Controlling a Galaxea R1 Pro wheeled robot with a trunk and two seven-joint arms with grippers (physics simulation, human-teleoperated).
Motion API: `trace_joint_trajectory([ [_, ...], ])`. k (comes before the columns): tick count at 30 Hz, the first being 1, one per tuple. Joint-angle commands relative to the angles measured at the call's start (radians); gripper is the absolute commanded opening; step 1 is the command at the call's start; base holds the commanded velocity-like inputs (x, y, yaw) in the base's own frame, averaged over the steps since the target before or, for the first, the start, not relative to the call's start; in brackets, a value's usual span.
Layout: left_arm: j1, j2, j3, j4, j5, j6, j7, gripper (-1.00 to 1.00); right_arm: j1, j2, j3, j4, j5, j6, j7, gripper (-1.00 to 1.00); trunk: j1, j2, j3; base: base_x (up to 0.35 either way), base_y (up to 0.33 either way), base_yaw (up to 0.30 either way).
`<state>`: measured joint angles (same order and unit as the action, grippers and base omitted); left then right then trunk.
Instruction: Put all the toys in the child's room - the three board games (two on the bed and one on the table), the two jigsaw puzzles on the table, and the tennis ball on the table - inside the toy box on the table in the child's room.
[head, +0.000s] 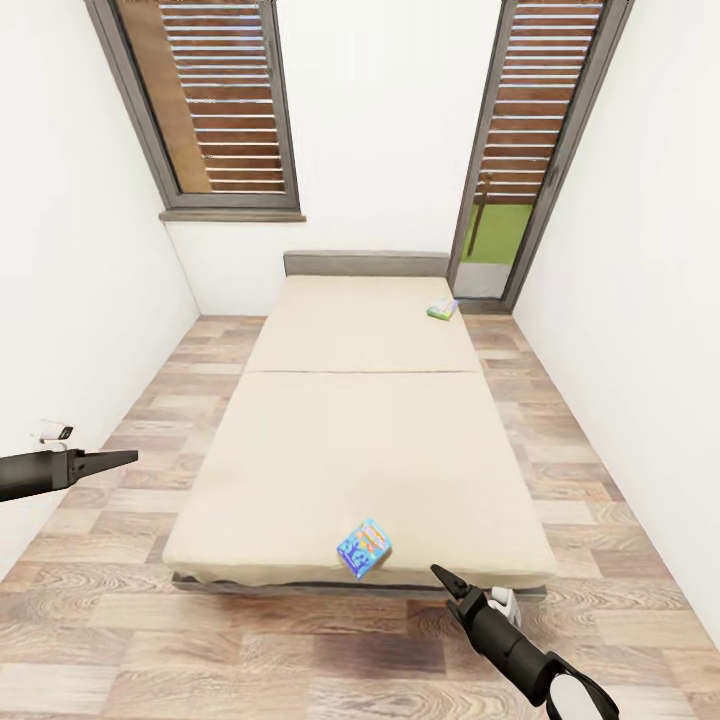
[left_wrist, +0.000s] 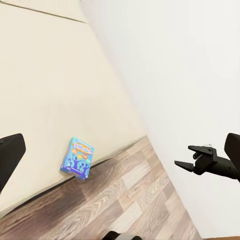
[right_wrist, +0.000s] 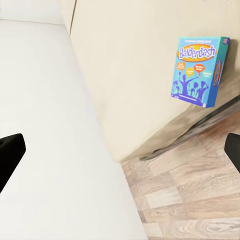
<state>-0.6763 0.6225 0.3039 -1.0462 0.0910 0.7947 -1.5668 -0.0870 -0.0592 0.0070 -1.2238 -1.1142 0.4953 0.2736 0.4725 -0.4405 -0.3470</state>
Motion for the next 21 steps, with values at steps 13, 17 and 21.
trace_joint_trajectory([
  [13,0.000,0.000,0.000,0.000,0.000,0.011,-0.004,1.00,0.000,-0.001,0.001,0.000,-0.006,0.003,-0.001,1.00,0.001,-0.002,0.020,0.000,0.000,0.000],
  [17,0.000,0.000,0.000,0.000,0.000,0.011,-0.004,1.00,0.000,-0.001,0.001,0.000,-0.007,0.003,-0.001,1.00,0.001,-0.002,0.025,0.000,0.000,0.000],
  [21,0.000,0.000,0.000,0.000,0.000,0.011,-0.004,1.00,0.000,-0.001,0.000,0.000,-0.007,0.003,-0.001,1.00,0.001,-0.002,0.027,0.000,0.000,0.000],
])
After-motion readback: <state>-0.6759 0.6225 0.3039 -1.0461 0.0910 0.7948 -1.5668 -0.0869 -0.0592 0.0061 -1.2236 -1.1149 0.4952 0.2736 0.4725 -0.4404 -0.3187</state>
